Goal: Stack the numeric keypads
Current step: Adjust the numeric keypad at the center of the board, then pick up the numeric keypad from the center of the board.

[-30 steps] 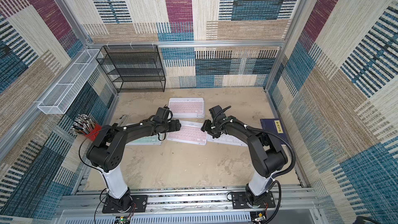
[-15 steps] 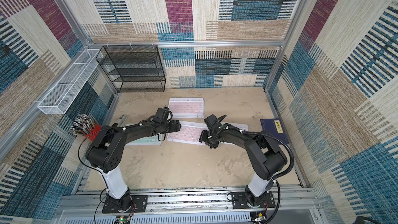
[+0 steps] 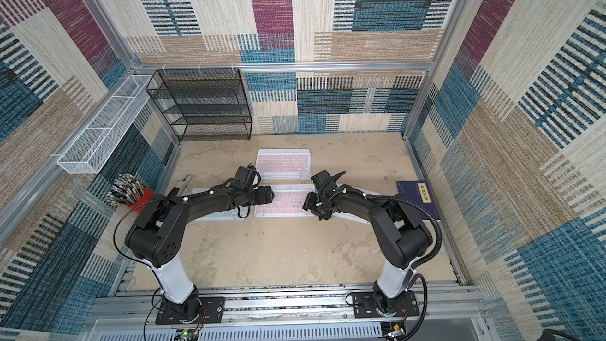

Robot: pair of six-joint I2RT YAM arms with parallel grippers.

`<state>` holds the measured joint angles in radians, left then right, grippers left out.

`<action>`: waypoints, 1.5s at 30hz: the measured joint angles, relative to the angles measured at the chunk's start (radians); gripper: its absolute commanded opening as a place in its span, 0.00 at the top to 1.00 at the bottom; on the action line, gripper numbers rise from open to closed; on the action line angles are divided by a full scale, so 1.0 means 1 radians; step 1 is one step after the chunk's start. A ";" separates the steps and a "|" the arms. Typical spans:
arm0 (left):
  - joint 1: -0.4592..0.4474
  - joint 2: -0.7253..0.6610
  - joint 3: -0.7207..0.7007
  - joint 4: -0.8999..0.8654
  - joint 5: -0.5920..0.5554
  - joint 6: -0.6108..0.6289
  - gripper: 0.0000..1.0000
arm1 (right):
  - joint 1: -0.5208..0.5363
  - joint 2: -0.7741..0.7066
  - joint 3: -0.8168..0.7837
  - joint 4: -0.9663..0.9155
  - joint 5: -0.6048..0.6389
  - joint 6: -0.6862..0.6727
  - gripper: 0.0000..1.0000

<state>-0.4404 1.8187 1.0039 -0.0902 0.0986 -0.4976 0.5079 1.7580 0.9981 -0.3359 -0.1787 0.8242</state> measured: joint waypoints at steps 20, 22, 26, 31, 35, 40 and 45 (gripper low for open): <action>0.000 0.006 0.021 -0.026 -0.003 0.000 0.13 | -0.017 0.125 0.129 0.051 0.117 -0.141 0.35; 0.000 0.007 0.023 -0.029 -0.003 0.000 0.13 | -0.018 0.132 0.132 0.062 0.119 -0.149 0.35; 0.000 0.009 0.027 -0.035 -0.001 0.001 0.13 | -0.020 0.136 0.125 0.087 0.098 -0.185 0.36; 0.002 0.012 0.018 -0.026 0.005 0.001 0.13 | -0.045 0.129 0.084 0.151 -0.003 -0.252 0.37; 0.004 0.009 0.000 -0.003 -0.006 0.001 0.13 | -0.065 0.117 0.040 0.235 -0.090 -0.294 0.38; 0.007 0.014 -0.014 0.038 -0.041 0.001 0.13 | -0.085 0.097 0.005 0.293 -0.196 -0.312 0.38; 0.010 0.023 -0.022 0.079 -0.071 0.002 0.14 | -0.116 0.085 -0.044 0.341 -0.334 -0.290 0.39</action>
<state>-0.4305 1.8420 0.9817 -0.0113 0.0273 -0.4961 0.3916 1.8427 0.9539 0.0051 -0.5125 0.5339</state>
